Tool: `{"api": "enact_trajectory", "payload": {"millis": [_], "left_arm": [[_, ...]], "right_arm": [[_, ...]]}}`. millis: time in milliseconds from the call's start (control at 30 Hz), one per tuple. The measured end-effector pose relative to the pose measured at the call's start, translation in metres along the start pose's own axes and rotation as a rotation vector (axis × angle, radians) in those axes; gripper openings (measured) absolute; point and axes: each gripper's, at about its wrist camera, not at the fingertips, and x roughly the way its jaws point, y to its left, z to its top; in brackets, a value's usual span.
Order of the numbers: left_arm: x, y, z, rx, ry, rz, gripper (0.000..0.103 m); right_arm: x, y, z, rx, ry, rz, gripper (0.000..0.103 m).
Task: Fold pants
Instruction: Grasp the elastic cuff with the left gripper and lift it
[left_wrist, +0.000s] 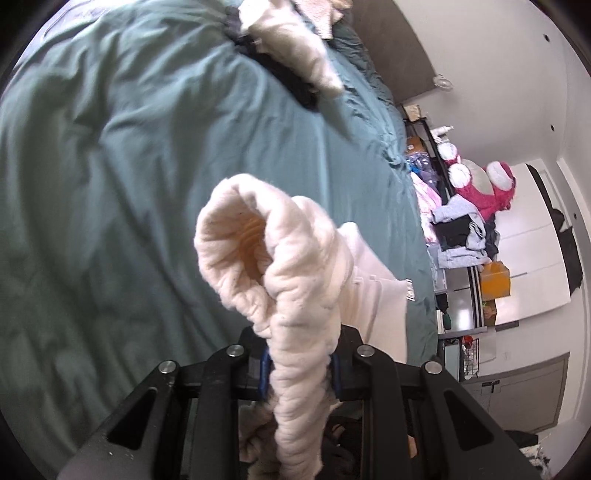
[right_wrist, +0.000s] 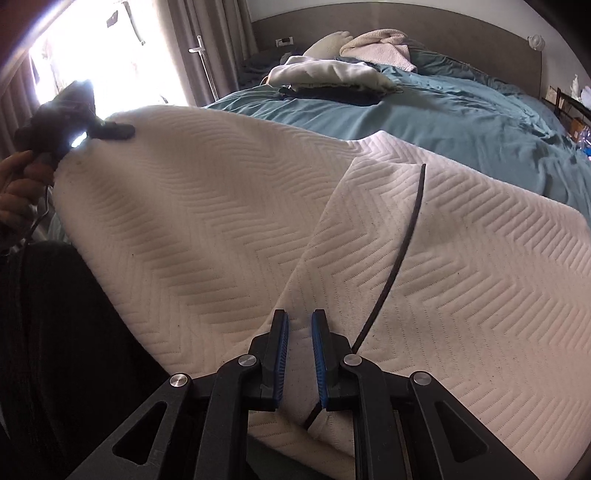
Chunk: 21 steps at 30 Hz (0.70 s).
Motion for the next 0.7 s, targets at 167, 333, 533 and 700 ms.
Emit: {"api": "enact_trajectory", "payload": {"millis": [167, 333, 533, 700], "left_arm": [[-0.001, -0.073, 0.001, 0.099, 0.000, -0.004, 0.022], [0.030, -0.146, 0.005, 0.174, 0.029, -0.034, 0.022], [0.103, -0.210, -0.006, 0.237, 0.100, -0.040, 0.022], [0.174, -0.242, -0.031, 0.259, 0.150, 0.025, 0.022]], "right_arm": [[-0.018, -0.007, 0.009, 0.046, -0.024, 0.075, 0.103], [-0.071, -0.035, 0.021, 0.106, -0.165, 0.064, 0.103], [-0.119, -0.088, 0.016, 0.180, -0.248, -0.014, 0.103], [-0.149, -0.138, 0.005, 0.299, -0.319, -0.023, 0.103]]}}
